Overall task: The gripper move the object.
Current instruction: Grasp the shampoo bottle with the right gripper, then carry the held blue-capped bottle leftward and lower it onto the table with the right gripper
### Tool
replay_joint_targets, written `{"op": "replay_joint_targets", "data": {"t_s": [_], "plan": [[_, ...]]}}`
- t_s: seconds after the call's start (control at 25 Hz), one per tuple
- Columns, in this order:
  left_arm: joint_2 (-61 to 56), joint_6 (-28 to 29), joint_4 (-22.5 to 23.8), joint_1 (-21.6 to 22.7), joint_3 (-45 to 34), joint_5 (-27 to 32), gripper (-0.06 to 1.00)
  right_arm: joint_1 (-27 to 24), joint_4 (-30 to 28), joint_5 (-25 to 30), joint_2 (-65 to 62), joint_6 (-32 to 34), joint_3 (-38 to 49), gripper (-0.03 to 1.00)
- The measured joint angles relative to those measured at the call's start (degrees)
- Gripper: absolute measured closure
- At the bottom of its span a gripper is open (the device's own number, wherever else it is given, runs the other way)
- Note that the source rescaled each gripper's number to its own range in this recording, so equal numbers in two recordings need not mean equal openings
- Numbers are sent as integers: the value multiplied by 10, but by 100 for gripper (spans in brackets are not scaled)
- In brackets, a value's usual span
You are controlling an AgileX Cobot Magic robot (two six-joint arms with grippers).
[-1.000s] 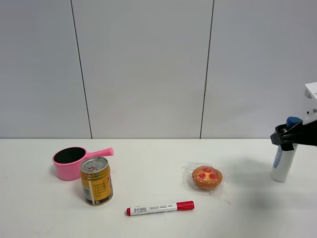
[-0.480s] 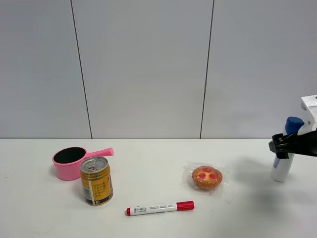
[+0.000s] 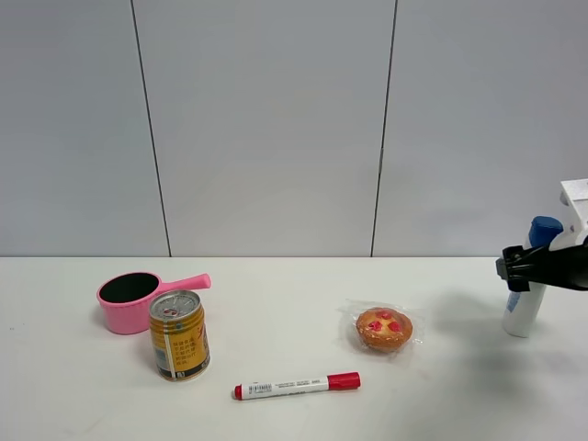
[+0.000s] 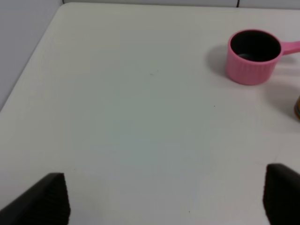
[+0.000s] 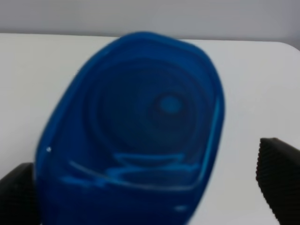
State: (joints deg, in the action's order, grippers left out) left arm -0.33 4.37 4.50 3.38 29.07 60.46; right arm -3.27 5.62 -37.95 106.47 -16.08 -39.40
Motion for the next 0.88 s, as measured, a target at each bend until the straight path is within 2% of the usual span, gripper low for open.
{"op": "replay_joint_targets", "data": {"t_s": [0.08,0.12,0.16,0.28,0.48,0.6,0.88], "plan": [[0,0,0,0,0,0,-6,0,-6,-5,1,18,0,2],[0,0,0,0,0,0,-6,0,-11,-8,1,28,0,8],[0,0,0,0,0,0,-6,0,-17,-9,1,41,0,14],[0,0,0,0,0,0,-6,0,-29,-9,1,68,0,42],[0,0,0,0,0,0,-6,0,-30,-9,1,78,0,71],[0,0,0,0,0,0,-6,0,-31,-11,1,81,0,94],[0,0,0,0,0,0,-6,0,-47,-11,1,83,0,95]]}}
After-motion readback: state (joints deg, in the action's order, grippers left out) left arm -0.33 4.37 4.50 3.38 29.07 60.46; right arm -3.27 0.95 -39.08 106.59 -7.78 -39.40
